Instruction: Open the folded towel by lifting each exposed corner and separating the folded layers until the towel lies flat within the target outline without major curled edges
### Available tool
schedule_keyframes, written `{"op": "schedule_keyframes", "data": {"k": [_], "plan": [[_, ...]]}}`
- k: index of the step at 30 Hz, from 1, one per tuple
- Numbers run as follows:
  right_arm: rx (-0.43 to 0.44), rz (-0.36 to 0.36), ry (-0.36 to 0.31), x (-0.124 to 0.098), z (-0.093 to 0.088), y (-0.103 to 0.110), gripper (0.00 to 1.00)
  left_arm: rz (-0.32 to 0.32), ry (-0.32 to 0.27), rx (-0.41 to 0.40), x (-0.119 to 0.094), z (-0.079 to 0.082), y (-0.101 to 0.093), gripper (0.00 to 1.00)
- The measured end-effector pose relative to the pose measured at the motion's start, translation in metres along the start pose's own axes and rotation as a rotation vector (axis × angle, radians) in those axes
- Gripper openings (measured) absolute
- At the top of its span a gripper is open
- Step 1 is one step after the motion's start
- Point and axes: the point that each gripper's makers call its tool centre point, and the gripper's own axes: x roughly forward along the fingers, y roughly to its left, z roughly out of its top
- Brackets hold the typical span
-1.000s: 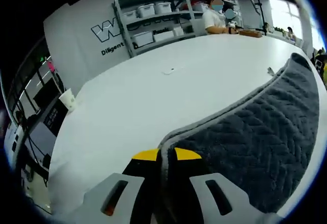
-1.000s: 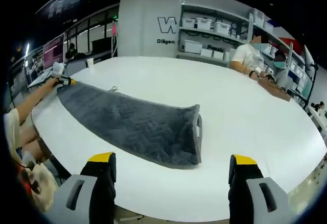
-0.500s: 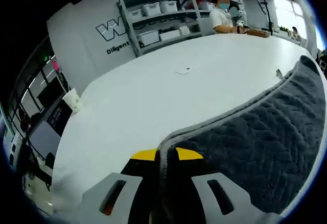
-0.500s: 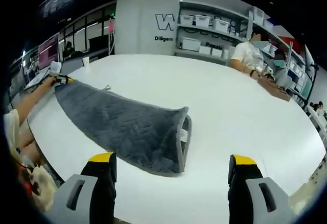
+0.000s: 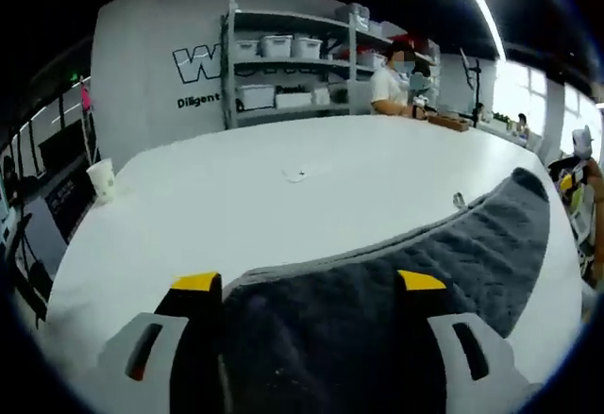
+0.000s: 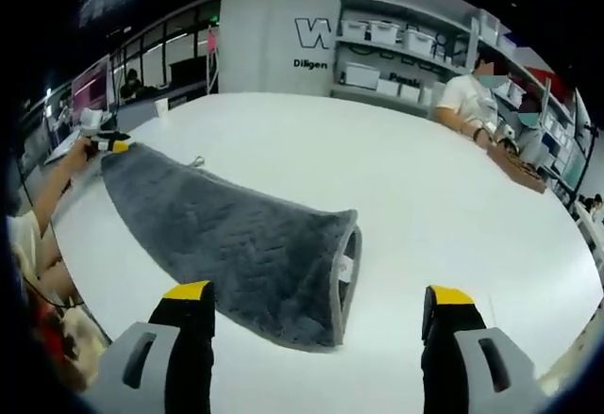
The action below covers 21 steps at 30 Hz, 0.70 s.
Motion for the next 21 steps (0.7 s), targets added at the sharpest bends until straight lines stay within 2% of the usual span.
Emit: {"op": "schedule_keyframes", "data": {"k": [4, 6, 12, 16, 21], "plan": [[-0.012, 0.012, 0.012, 0.009, 0.004, 0.0, 0.91, -0.02, 0.011, -0.013, -0.009, -0.004, -0.009, 0.99], [-0.017, 0.019, 0.018, 0.014, 0.005, 0.0, 0.91, -0.088, -0.007, -0.017, -0.014, -0.003, -0.023, 1.0], [-0.046, 0.028, 0.052, 0.032, 0.004, -0.001, 0.89, -0.102, -0.003, 0.015, -0.023, -0.006, -0.036, 1.0], [-0.097, 0.066, 0.031, 0.052, 0.009, -0.006, 0.82, -0.116, -0.018, 0.001, -0.026, -0.005, -0.041, 1.0], [-0.092, 0.095, 0.006, 0.073, 0.016, -0.012, 0.71, -0.126, -0.032, -0.009, -0.027, -0.005, -0.045, 1.0]]}}
